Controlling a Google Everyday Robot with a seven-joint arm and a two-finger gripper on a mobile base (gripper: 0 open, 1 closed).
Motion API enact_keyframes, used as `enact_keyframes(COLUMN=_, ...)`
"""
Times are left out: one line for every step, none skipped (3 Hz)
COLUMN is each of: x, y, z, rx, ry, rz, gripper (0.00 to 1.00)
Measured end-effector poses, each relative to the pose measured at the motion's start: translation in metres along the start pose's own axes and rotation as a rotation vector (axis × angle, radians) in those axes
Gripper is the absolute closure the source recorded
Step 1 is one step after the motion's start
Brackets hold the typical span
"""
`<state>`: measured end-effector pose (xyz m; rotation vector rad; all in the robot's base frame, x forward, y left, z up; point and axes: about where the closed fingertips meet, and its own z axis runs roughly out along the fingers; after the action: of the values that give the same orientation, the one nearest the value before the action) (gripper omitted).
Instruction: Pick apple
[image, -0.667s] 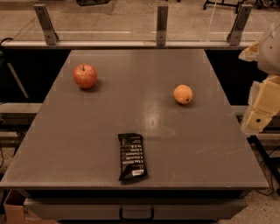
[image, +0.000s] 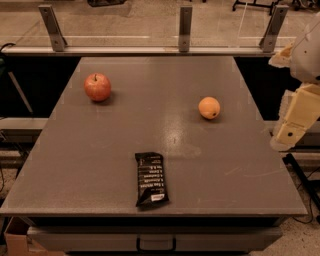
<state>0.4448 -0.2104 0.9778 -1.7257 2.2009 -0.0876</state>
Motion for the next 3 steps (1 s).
enact_keyframes(x=-0.052, y=-0.021, z=0.021, rx=0.002, ry=-0.112, rz=-0.079, gripper=0.00)
enact_keyframes(x=-0.136, y=-0.040, z=0.047, rx=-0.019, ry=-0.274, rz=-0.199, gripper=0.00)
enact_keyframes(x=-0.242, y=-0.036, z=0.052, rx=-0.048, ry=-0.456, rz=-0.318, gripper=0.00)
